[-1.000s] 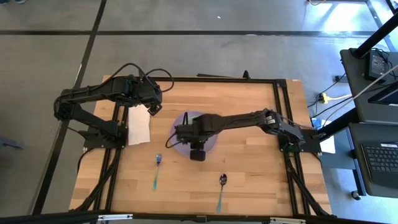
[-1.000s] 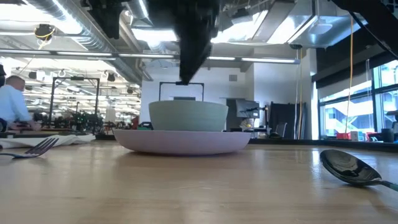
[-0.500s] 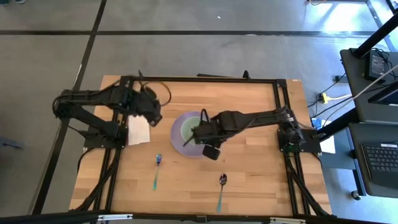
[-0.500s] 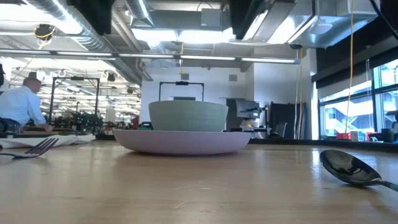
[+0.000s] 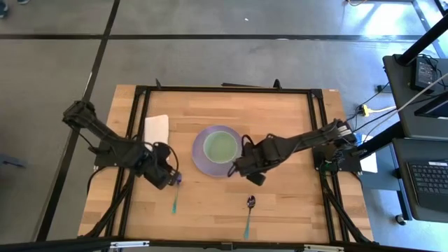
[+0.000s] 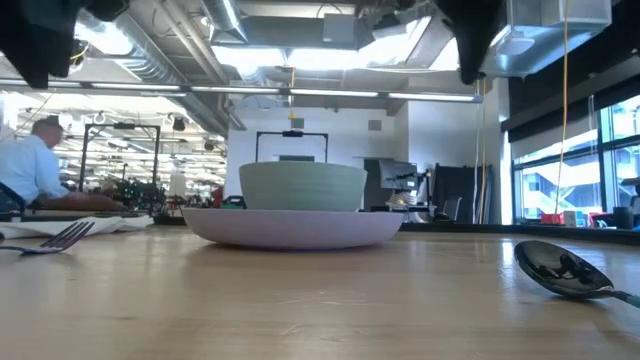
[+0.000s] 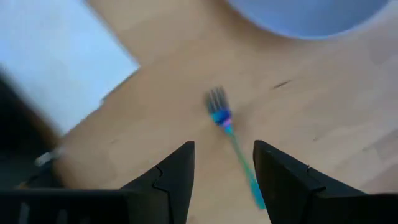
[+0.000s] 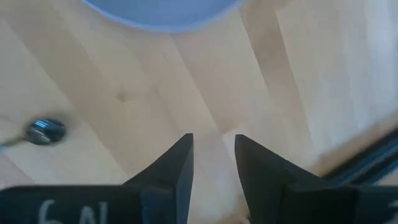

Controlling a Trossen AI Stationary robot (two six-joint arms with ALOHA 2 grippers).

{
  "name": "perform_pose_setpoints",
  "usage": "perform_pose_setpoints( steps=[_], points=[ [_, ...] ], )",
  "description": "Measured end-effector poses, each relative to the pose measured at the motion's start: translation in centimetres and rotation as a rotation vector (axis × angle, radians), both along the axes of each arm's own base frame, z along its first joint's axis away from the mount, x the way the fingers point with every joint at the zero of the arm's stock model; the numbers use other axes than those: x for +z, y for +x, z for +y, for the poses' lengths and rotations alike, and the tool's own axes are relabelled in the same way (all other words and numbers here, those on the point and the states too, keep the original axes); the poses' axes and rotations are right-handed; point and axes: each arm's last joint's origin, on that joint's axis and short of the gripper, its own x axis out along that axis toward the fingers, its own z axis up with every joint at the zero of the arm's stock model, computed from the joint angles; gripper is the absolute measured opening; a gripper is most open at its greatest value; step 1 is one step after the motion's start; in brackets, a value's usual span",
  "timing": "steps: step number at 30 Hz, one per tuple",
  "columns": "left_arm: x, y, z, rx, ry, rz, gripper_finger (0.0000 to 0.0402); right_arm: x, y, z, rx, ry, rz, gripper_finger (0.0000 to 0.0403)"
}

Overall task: Set table place
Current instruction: Move the fork to the left side of the purple plate

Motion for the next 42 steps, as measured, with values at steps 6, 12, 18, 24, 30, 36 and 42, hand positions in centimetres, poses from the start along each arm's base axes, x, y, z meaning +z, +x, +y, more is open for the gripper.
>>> perform_pose_setpoints(
  steps=[6,12,18,24,30,36,42],
  points=[
    [-2.0,0.2,-0.3,0.139,-0.011,-0.077,0.0157,-1.1,-0.8,-0.2,0.001,-0.003,0.056,0.0121],
    [-5.3,1.3,-2.7,0.047,-0.155,-0.203,0.0157,-1.5,-0.9,0.2,0.037,-0.005,0.06,0.0121],
    [-7.9,1.5,-4.3,-0.017,-0.213,-0.157,0.0157,-1.5,-0.8,0.2,0.064,-0.003,0.06,0.0121],
    [-8.4,1.5,-4.6,-0.027,-0.202,-0.133,0.0157,-1.5,-0.7,0.3,0.062,0.001,0.047,0.0121],
    [-8.8,1.0,-3.9,0.088,-0.157,-0.076,0.0154,-1.5,-0.2,0.4,0.039,0.017,-0.016,0.0121],
    [-8.8,0.9,-3.8,0.138,-0.165,-0.071,0.0149,-1.6,0.3,0.6,0.033,0.031,-0.064,0.0121],
    [-10.4,1.4,-4.3,0.228,-0.161,-0.042,0.0149,-1.6,0.5,0.7,-0.006,0.04,-0.097,0.0121]
  ],
)
